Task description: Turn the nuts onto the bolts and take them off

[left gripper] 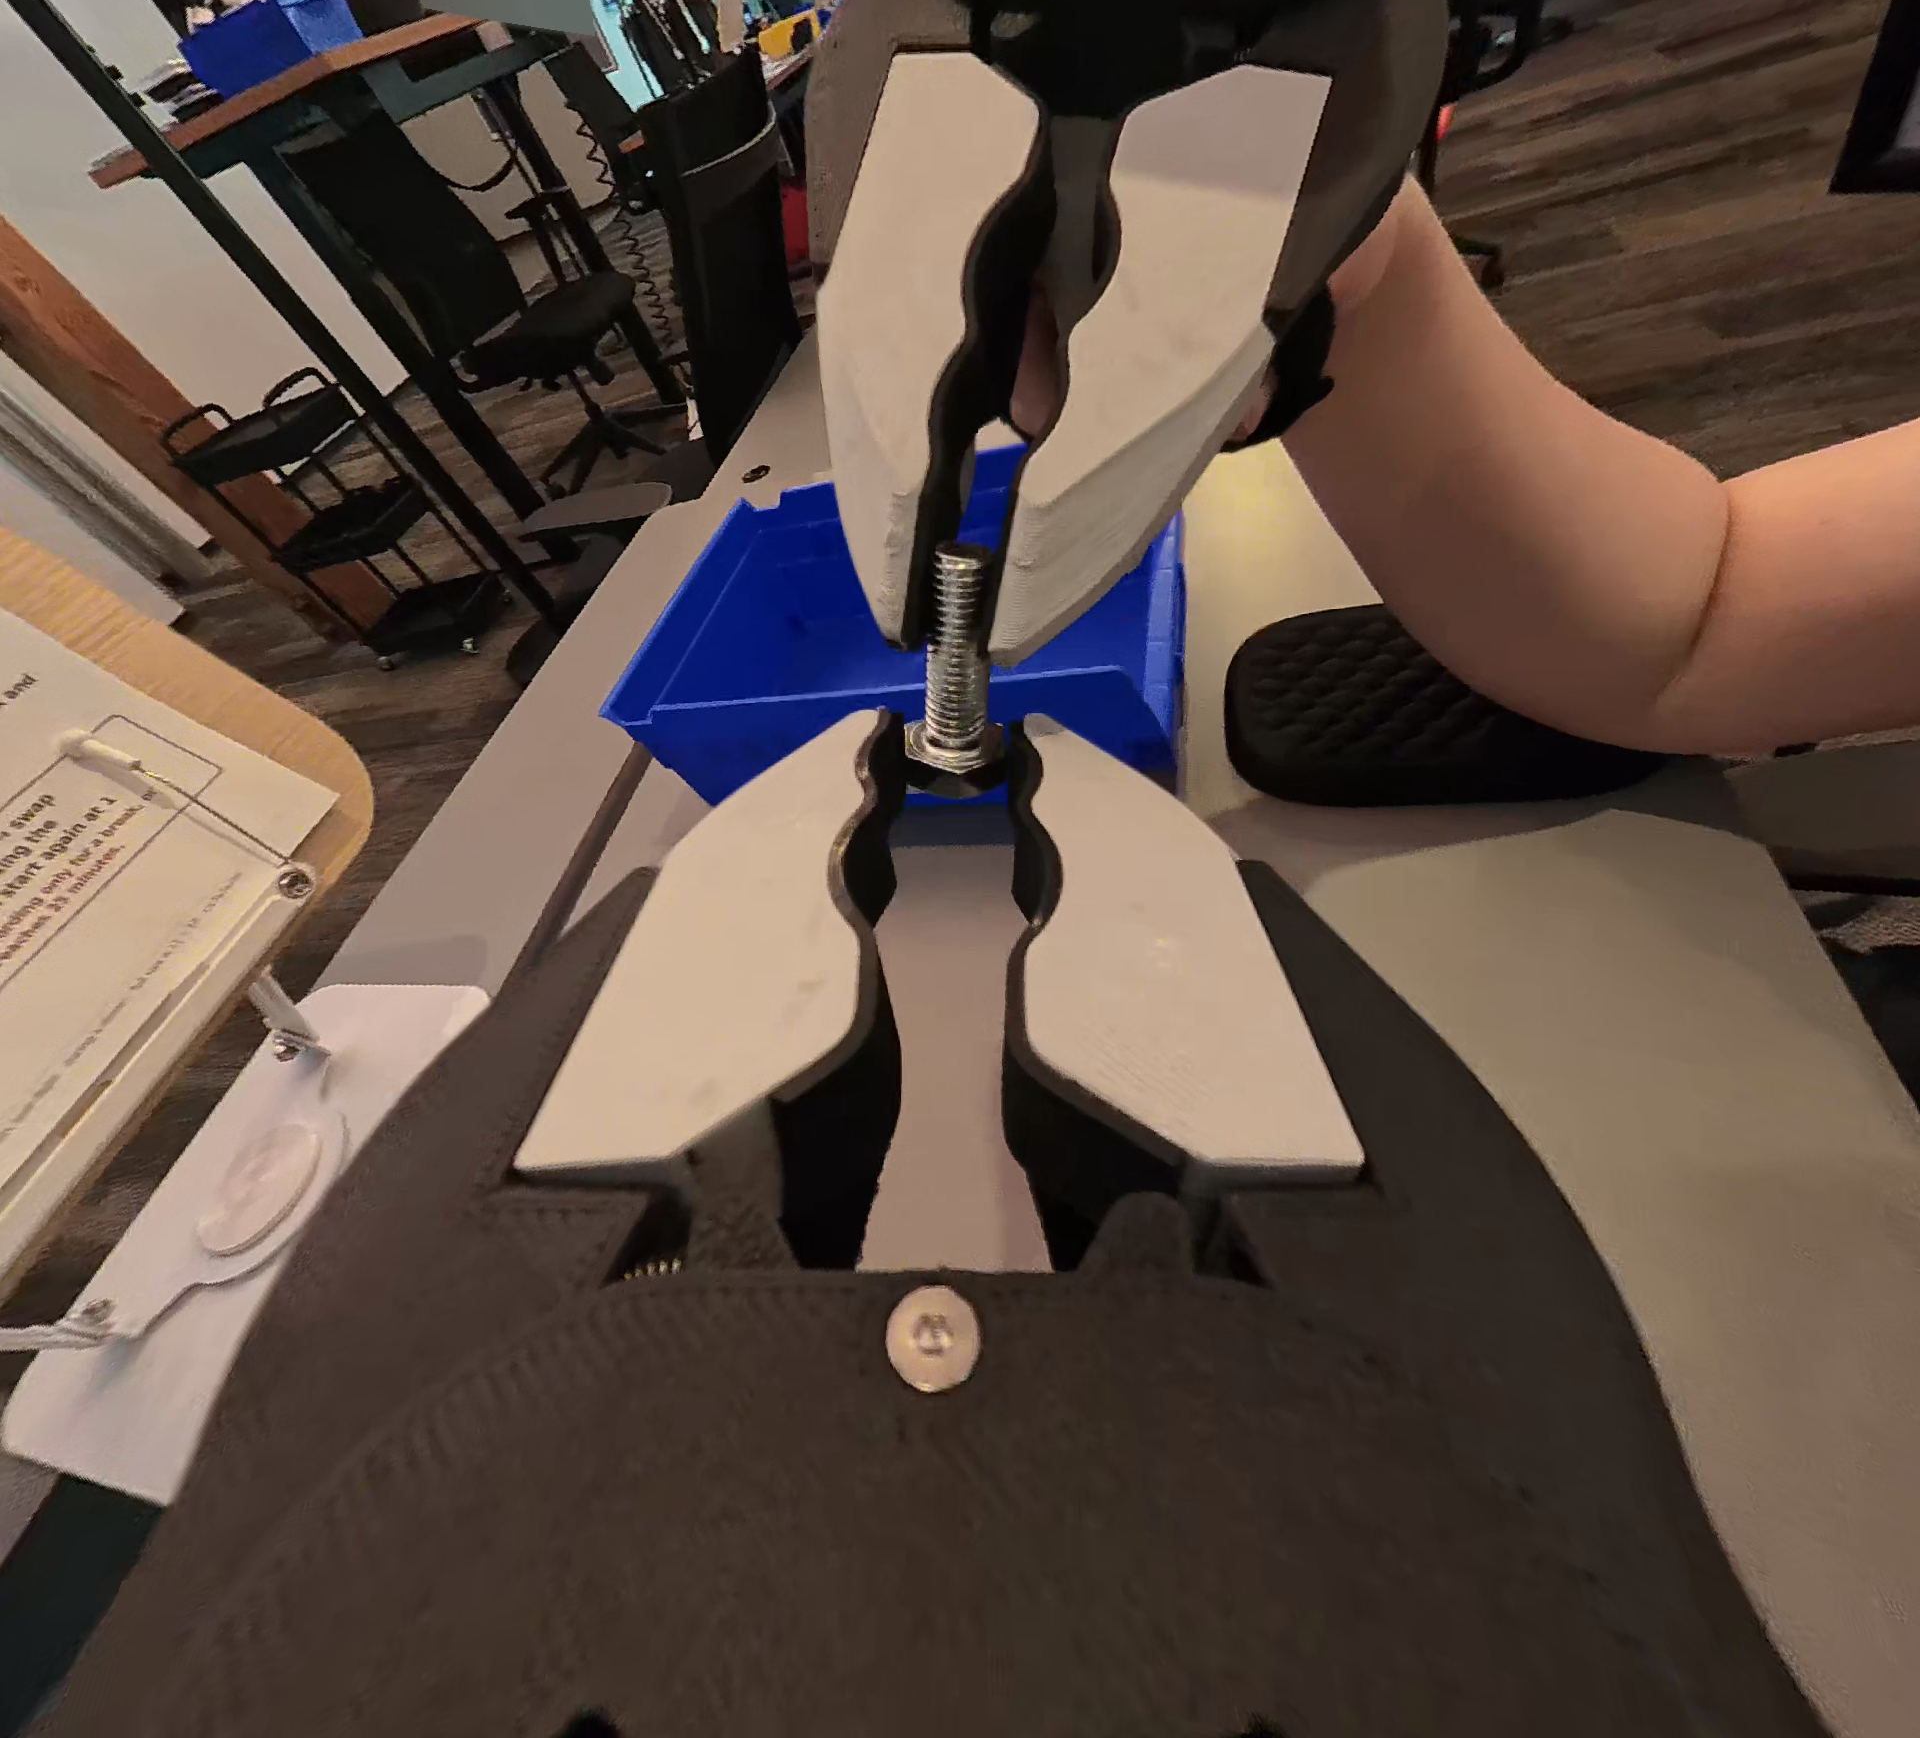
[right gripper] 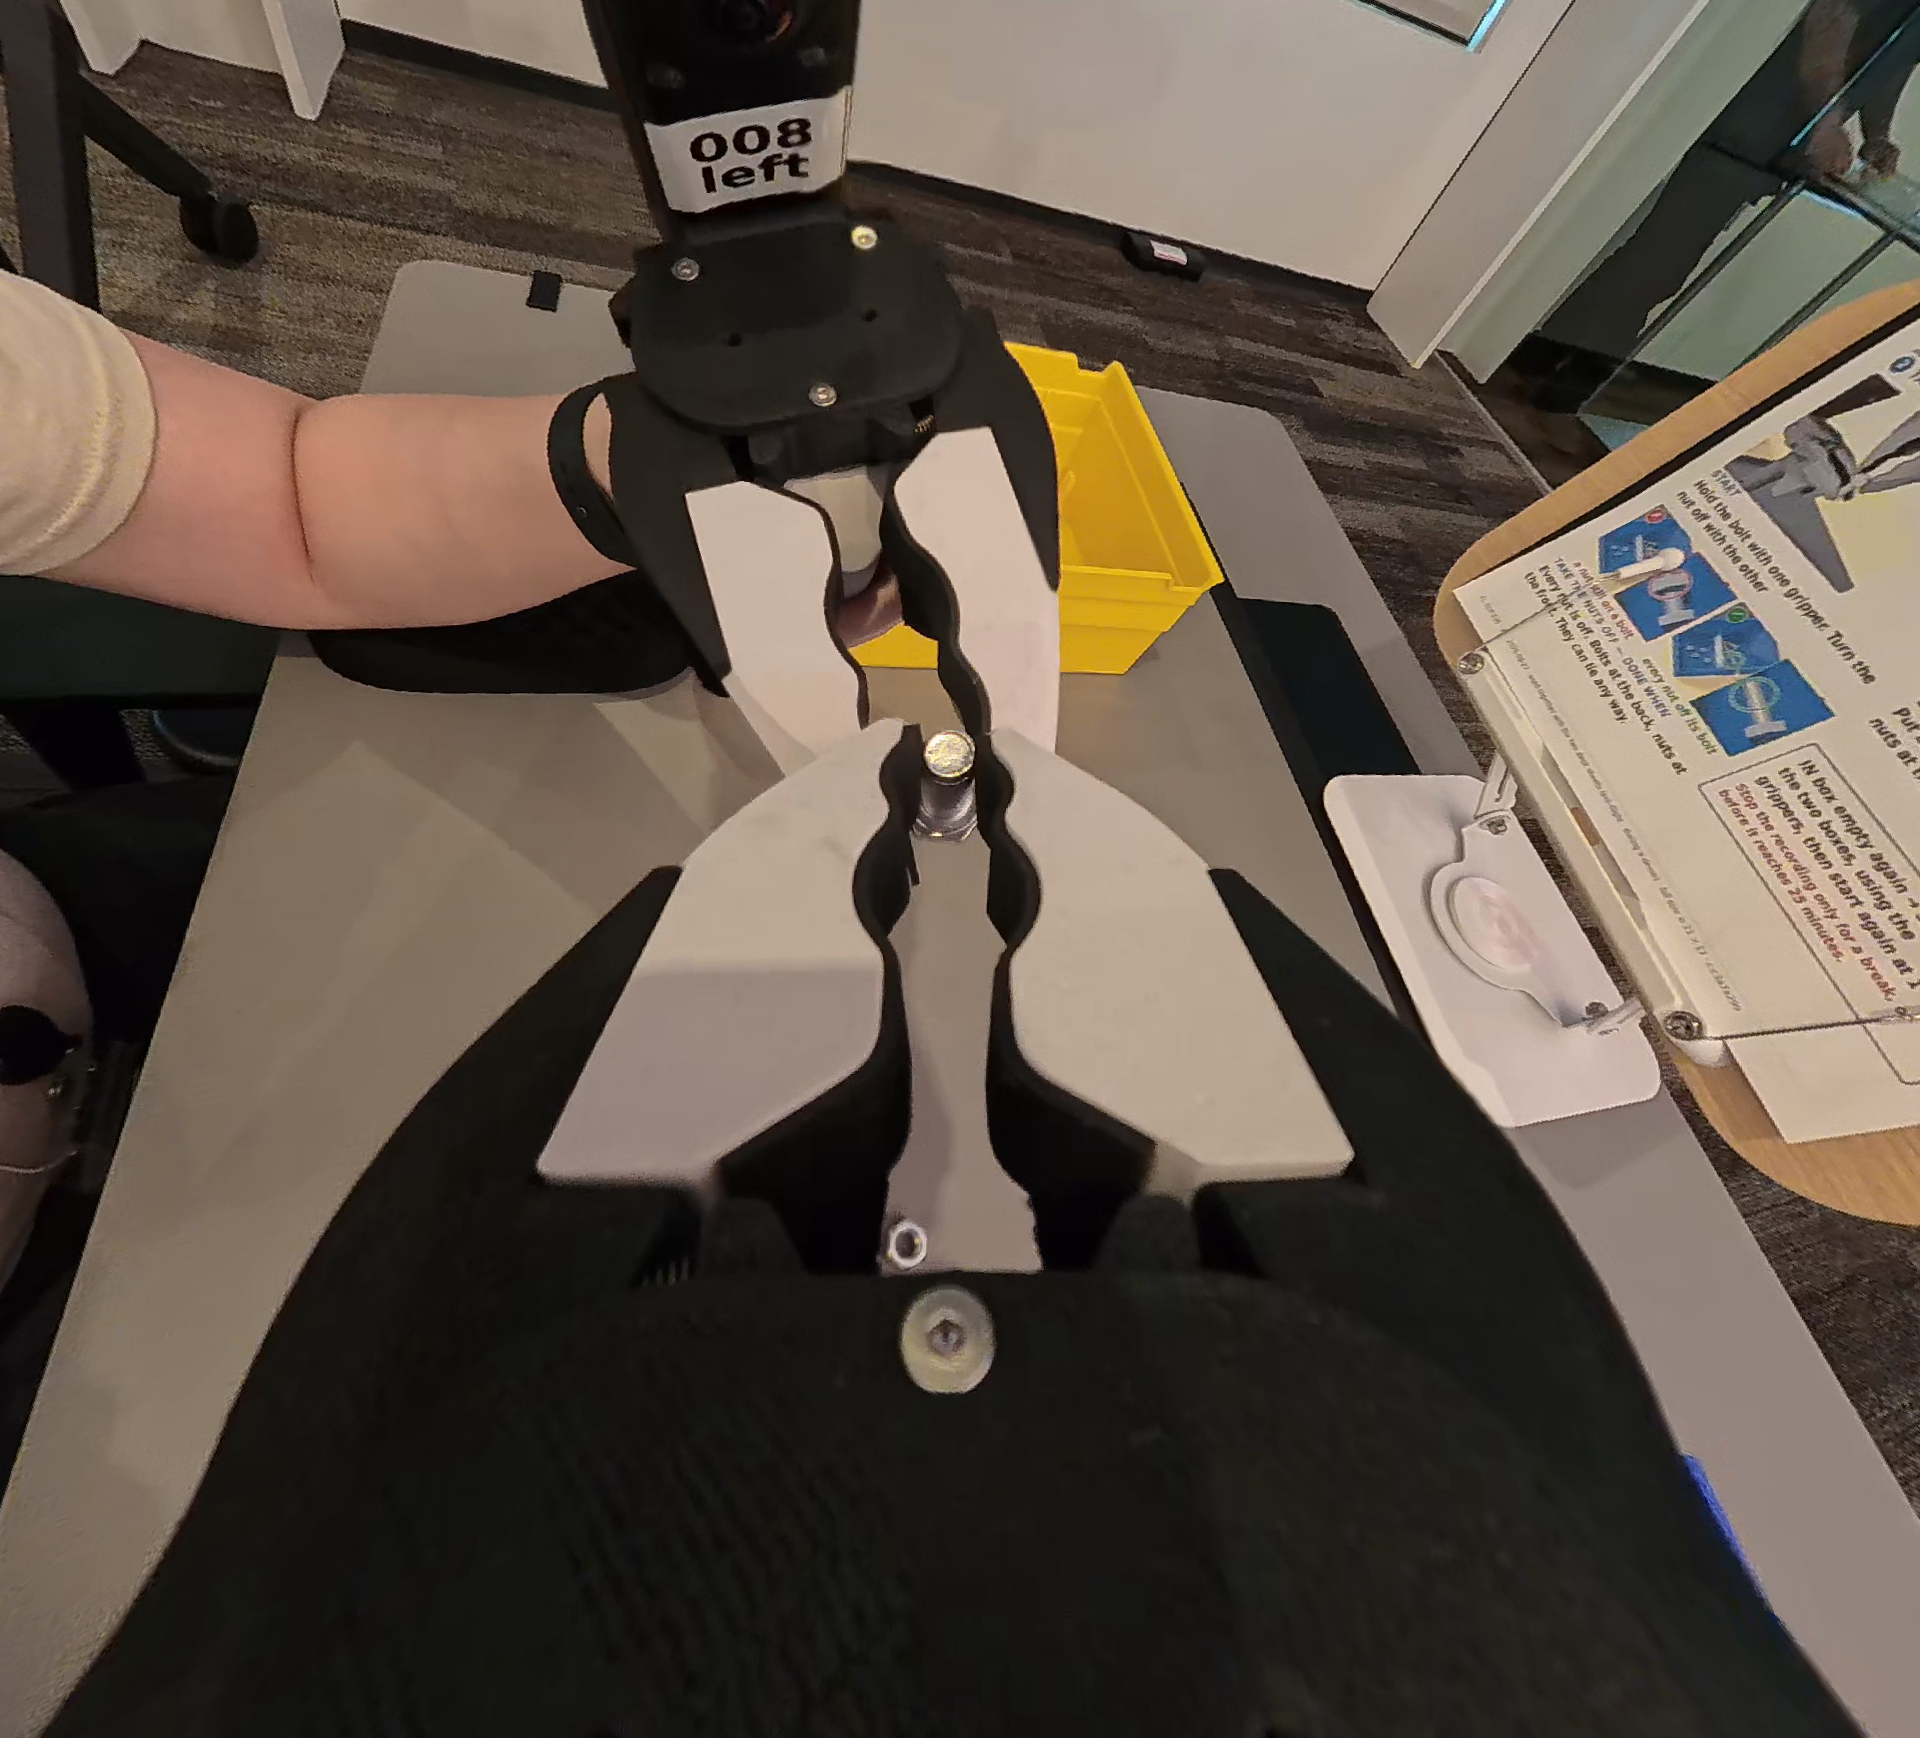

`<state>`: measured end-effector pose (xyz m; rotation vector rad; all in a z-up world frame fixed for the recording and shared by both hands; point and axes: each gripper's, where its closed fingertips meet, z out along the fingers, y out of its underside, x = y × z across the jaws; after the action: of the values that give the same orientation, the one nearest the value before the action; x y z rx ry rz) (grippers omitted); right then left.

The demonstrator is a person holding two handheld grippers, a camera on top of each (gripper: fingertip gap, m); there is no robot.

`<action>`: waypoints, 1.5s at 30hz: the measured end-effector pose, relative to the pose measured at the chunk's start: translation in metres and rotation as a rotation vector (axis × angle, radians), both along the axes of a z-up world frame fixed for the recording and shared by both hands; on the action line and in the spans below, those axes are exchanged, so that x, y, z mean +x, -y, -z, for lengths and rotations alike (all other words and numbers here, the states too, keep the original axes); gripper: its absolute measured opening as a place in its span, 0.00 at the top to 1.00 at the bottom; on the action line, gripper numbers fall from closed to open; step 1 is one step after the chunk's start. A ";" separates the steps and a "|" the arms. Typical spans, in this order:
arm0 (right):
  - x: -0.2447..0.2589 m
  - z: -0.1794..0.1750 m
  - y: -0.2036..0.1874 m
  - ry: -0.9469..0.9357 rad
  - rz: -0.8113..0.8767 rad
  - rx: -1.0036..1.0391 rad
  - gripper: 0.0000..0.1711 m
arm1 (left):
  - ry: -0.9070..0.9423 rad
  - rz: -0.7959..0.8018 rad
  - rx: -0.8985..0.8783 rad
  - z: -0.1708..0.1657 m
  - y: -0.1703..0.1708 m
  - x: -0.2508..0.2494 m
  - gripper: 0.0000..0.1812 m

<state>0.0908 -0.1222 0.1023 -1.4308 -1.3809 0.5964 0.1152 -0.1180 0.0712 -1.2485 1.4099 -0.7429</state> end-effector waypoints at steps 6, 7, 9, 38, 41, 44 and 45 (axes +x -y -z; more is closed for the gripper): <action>0.002 -0.013 -0.005 -0.073 0.028 0.073 0.89 | 0.063 -0.016 0.001 -0.012 -0.002 -0.003 0.90; 0.004 -0.016 -0.006 -0.086 0.039 0.093 0.86 | 0.070 -0.030 0.004 -0.014 -0.005 -0.005 0.90; 0.007 -0.020 -0.009 -0.112 0.046 0.114 0.84 | 0.090 -0.063 0.002 -0.019 -0.013 -0.012 0.90; 0.080 0.266 -0.049 1.115 0.132 -0.481 0.83 | 0.248 -0.203 -0.072 -0.077 -0.042 -0.113 0.90; 0.080 0.266 -0.050 1.119 0.130 -0.475 0.84 | 0.244 -0.207 -0.069 -0.075 -0.044 -0.112 0.90; 0.078 0.266 -0.051 1.114 0.120 -0.461 0.89 | 0.238 -0.234 -0.045 -0.073 -0.049 -0.112 0.90; 0.078 0.266 -0.051 1.113 0.118 -0.459 0.89 | 0.236 -0.252 -0.035 -0.072 -0.051 -0.112 0.90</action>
<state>0.1687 -0.0711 -0.1640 -2.3798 -2.0397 -0.0366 0.0034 -0.0670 0.1436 -1.2911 1.0304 -0.7164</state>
